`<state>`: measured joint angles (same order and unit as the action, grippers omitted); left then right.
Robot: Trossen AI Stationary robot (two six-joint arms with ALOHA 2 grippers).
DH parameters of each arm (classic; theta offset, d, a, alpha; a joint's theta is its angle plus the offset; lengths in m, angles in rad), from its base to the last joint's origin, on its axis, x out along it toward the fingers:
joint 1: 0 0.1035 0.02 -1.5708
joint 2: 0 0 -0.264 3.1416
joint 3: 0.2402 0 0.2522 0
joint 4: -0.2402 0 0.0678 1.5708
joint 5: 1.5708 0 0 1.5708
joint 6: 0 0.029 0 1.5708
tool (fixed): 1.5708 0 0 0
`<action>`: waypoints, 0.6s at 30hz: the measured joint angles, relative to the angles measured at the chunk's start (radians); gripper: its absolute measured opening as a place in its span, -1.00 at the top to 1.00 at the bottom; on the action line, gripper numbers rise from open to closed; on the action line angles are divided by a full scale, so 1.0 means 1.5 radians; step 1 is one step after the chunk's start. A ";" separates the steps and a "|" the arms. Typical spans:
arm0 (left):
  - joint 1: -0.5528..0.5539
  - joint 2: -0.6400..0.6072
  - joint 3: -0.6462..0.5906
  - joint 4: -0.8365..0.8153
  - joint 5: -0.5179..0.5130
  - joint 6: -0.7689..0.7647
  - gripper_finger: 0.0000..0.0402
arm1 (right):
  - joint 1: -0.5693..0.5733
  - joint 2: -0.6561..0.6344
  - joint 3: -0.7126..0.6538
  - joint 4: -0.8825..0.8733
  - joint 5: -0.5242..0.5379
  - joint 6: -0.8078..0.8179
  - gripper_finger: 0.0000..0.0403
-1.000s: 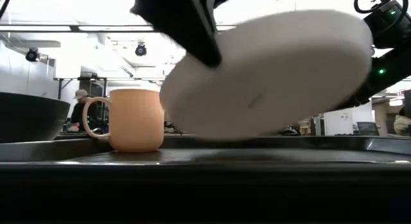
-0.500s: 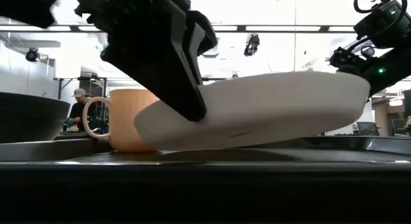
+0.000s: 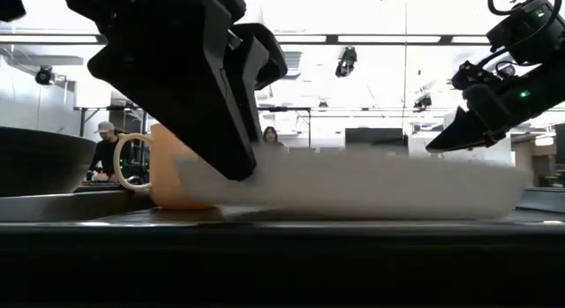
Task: Set up tray
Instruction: Put the white plate to the right of the yellow mug on the black tray, then put the black bowl on the white plate
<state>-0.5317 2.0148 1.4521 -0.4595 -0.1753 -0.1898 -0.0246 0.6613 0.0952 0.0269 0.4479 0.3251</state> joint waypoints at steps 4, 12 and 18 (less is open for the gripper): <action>0.000 0.000 0.000 -0.002 -0.001 -0.010 0.68 | 0.000 0.000 0.000 0.000 -0.010 -0.013 0.65; 0.000 -0.033 0.037 -0.041 0.000 -0.021 0.58 | 0.000 0.000 0.000 0.004 -0.027 -0.049 0.59; 0.002 -0.097 0.128 -0.249 -0.108 -0.205 0.58 | 0.000 0.002 0.000 0.002 -0.023 -0.049 0.41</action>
<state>-0.5292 1.8686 1.6438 -0.8325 -0.3369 -0.4979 -0.0246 0.6636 0.0952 0.0302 0.4139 0.2508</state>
